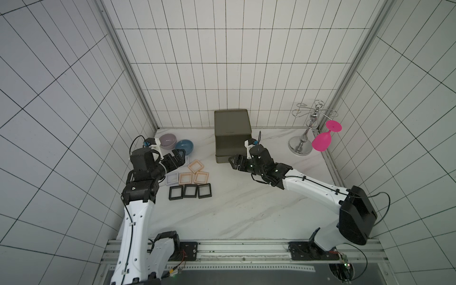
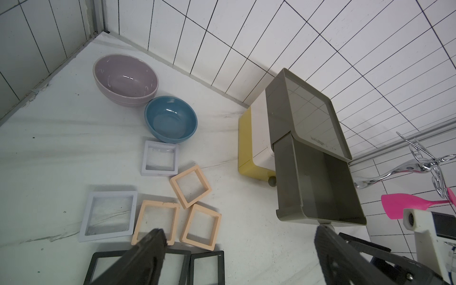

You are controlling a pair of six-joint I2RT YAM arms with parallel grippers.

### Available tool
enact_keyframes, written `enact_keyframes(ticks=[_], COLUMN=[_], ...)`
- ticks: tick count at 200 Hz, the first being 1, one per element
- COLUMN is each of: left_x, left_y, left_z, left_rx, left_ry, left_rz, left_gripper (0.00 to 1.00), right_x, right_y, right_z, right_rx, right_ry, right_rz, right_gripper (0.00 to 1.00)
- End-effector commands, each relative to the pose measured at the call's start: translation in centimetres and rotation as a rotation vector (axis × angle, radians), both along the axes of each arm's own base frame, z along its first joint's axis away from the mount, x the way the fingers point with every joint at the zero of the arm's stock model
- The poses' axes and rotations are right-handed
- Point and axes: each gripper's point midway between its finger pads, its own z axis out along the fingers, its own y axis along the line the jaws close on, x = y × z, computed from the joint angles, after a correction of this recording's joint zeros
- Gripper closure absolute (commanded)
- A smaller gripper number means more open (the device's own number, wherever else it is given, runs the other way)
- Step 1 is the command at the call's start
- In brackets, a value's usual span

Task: Place the brooch boxes into the drawer by color
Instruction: Pick up the brooch box from the center of the board.

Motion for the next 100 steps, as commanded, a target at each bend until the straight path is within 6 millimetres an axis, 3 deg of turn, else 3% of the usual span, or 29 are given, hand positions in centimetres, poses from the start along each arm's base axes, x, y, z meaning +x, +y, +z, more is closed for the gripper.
enact_keyframes(ticks=[1, 51, 78, 100], left_x=[-0.2, -0.1, 0.4, 0.5], left_y=[0.3, 1.2, 2.3, 3.1], left_z=[1.7, 2.6, 2.6, 1.9], left_rx=[0.020, -0.009, -0.133, -0.136], left_ry=[-0.038, -0.024, -0.020, 0.001], left_rz=[0.011, 0.025, 0.047, 0.082], left_gripper=[0.02, 0.02, 0.02, 0.02], right_x=[-2.2, -9.8, -10.6, -10.6], right_y=[-0.3, 2.5, 4.2, 6.1], right_z=[-0.3, -4.1, -6.3, -8.5], right_rx=[-0.132, -0.367, -0.474, -0.526], right_ry=[-0.113, -0.295, -0.281, -0.234], right_rz=[0.078, 0.501, 0.584, 0.609], right_gripper=[0.21, 0.17, 0.13, 0.13])
